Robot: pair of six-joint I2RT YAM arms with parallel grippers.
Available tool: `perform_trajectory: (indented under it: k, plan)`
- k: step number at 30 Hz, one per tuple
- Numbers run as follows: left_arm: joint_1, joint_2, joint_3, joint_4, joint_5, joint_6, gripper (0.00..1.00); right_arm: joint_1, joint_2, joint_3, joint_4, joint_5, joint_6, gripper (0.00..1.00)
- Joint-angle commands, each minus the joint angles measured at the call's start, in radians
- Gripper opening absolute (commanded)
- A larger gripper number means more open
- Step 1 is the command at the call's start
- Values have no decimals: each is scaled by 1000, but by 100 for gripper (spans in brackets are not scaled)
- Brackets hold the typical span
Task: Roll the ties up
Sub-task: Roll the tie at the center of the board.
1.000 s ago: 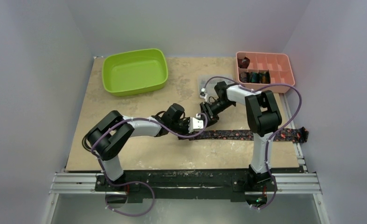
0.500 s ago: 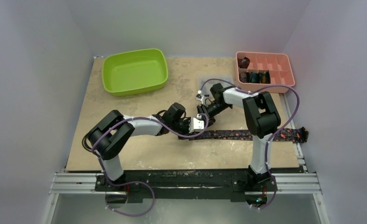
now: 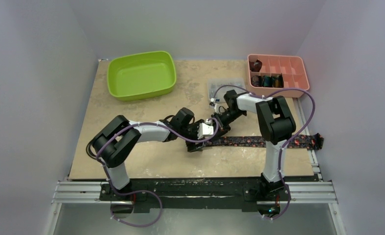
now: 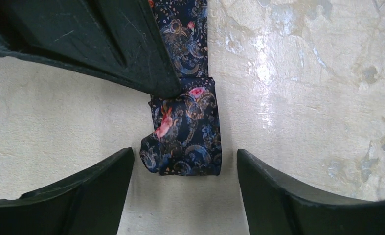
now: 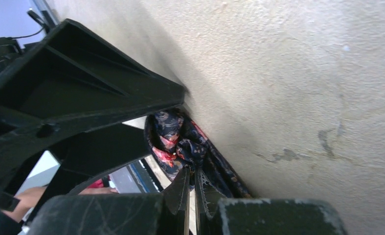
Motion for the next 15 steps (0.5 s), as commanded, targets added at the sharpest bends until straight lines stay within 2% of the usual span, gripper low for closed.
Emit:
perform_trajectory:
  k: [1, 4, 8, 11, 15]
  plan:
    - [3, -36, 27, 22, 37, -55, 81, -3, -4, -3, 48, 54, -6, 0]
    - [-13, -16, 49, 23, 30, -60, 87, -3, -1, 2, 55, 51, -5, 0]
    - [-39, 27, 71, 28, 5, -81, 88, -3, -4, 10, 66, 48, 8, 0]
    - [-48, 41, 70, 47, -18, -107, 81, -3, -16, 6, 83, 50, 20, 0]
    - [-55, 65, 78, 37, -37, -119, 63, -4, -27, 5, 88, 27, 33, 0]
